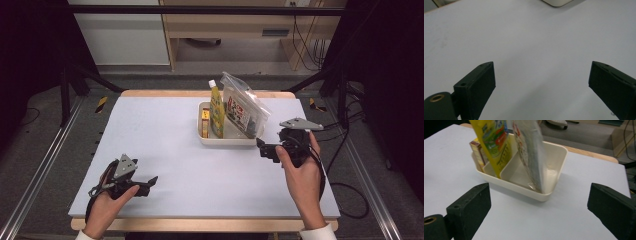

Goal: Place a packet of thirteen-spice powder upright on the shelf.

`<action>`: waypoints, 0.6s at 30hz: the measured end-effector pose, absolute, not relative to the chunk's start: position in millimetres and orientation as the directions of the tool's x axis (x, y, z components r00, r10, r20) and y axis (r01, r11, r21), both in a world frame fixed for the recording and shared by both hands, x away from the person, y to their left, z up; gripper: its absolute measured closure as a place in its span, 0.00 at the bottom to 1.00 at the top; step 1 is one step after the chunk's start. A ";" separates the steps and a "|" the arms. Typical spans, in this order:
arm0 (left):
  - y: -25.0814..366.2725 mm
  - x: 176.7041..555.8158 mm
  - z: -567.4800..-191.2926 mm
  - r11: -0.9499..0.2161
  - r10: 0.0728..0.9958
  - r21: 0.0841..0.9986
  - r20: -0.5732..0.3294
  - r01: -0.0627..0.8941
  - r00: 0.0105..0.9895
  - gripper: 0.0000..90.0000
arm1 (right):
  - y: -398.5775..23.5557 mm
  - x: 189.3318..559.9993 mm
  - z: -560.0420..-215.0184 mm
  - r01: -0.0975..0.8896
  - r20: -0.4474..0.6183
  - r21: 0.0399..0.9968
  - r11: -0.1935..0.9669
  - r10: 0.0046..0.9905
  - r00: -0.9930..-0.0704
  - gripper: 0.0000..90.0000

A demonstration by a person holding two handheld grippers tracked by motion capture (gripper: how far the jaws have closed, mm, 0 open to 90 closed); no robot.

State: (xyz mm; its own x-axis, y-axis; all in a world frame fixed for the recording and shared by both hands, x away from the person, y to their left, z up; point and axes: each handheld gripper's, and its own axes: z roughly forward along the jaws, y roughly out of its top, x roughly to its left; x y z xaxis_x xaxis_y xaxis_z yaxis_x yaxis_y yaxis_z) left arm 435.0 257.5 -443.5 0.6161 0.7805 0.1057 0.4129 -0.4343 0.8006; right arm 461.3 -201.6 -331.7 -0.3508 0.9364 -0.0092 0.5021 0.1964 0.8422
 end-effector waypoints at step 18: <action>257.8 435.4 -444.5 -0.432 0.785 0.798 0.104 0.420 0.611 0.06 | -243.7 453.4 -364.4 0.546 0.013 0.822 0.161 0.953 -0.302 0.06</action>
State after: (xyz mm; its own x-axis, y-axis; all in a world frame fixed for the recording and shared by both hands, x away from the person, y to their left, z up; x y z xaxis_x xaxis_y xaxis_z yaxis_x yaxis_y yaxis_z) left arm 435.4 257.8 -444.5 0.6108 0.7850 0.1037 0.4201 -0.4323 0.7979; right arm 453.4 -243.7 -364.4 -0.3018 0.9533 0.0133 0.5459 0.1613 0.8222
